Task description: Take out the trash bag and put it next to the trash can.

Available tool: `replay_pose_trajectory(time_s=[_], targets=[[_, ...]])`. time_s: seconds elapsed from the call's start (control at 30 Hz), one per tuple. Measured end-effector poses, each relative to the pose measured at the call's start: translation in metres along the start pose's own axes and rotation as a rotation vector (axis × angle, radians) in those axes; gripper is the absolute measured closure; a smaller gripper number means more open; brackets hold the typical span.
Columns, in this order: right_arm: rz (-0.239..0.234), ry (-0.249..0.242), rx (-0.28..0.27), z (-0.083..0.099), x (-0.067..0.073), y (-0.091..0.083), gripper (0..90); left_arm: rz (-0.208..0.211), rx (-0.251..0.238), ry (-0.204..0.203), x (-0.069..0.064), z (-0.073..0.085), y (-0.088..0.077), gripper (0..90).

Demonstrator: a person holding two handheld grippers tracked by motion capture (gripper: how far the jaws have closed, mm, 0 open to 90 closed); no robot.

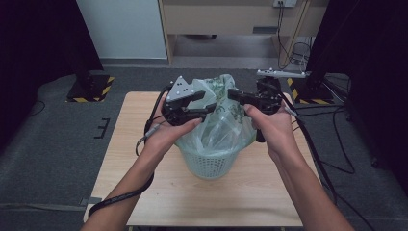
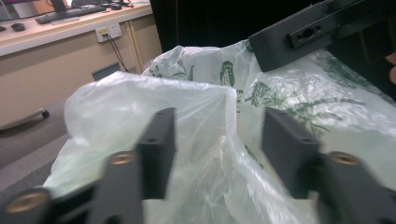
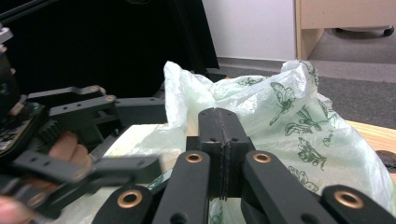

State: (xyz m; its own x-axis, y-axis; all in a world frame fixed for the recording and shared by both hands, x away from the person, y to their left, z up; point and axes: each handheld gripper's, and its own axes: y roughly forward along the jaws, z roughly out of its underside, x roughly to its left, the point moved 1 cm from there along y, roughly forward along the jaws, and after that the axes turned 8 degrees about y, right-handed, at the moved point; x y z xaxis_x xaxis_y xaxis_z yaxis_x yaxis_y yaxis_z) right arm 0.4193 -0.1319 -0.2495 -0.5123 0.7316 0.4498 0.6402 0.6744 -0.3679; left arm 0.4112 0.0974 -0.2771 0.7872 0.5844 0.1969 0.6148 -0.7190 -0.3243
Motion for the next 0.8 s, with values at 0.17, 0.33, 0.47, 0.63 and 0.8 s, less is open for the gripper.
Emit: replay_pose_trajectory(time_s=[0.17,0.33,0.47,0.63,0.8], targets=[[0.003,0.000,0.002,0.001,-0.001,0.000,90.0,-0.004,0.021,0.005,-0.005,0.005,-0.013,30.6],[0.005,0.003,0.008,0.003,-0.002,0.004,90.0,0.019,0.061,0.016,-0.009,0.007,-0.020,29.1],[0.002,0.007,0.015,0.005,-0.001,0.008,90.0,0.020,0.128,0.049,-0.009,0.016,-0.018,46.5],[0.002,0.012,0.018,0.005,0.000,0.009,90.0,0.049,0.125,0.018,-0.005,0.025,-0.012,85.5],[0.004,0.012,0.009,0.002,0.004,0.006,90.0,0.056,0.073,-0.021,-0.003,0.023,-0.009,89.9]])
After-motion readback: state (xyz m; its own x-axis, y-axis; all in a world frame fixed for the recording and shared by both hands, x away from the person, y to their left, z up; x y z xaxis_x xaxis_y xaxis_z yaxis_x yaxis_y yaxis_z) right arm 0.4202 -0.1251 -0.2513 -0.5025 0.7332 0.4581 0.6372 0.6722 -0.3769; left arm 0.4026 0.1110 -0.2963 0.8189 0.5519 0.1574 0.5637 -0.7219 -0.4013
